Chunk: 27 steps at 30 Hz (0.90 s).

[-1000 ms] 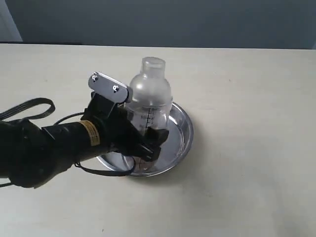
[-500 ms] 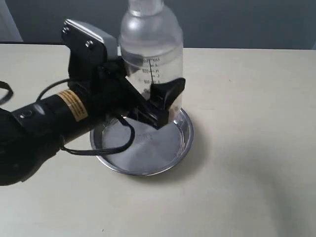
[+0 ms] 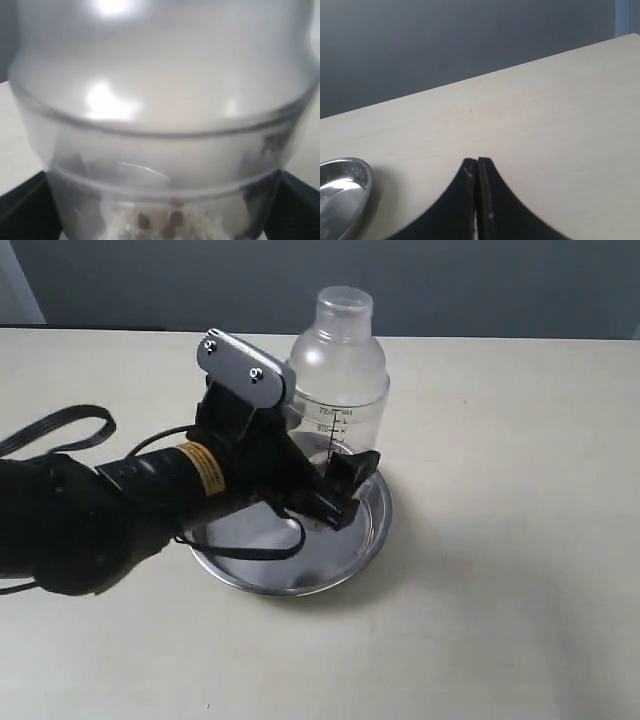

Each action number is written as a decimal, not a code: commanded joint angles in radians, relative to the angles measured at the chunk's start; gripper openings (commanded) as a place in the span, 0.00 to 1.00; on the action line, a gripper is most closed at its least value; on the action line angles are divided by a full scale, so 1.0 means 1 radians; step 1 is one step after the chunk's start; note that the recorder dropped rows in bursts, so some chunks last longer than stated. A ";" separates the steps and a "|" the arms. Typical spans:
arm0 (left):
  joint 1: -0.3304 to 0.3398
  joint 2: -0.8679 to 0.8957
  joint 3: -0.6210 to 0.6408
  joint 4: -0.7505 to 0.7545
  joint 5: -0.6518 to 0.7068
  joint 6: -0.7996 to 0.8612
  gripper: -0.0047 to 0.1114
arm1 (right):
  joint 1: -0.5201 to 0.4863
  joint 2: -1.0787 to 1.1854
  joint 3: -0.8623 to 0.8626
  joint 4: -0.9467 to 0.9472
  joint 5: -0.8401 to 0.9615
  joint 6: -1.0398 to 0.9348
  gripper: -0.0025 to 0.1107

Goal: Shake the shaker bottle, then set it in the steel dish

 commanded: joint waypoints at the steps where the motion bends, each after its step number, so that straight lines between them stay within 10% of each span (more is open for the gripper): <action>1: 0.006 -0.163 -0.046 -0.004 -0.105 0.028 0.04 | -0.003 -0.005 0.001 -0.001 -0.011 -0.002 0.02; 14: 0.031 0.006 0.024 -0.115 -0.036 0.000 0.04 | -0.003 -0.005 0.001 -0.001 -0.011 -0.002 0.02; 19: 0.027 -0.208 -0.031 -0.043 -0.015 -0.008 0.04 | -0.003 -0.005 0.001 -0.001 -0.011 -0.002 0.02; 23: 0.027 0.045 0.022 -0.098 -0.042 -0.046 0.04 | -0.003 -0.005 0.001 -0.001 -0.011 -0.002 0.02; 27: 0.008 -0.179 -0.009 0.029 -0.066 -0.056 0.04 | -0.003 -0.005 0.001 -0.001 -0.011 -0.002 0.02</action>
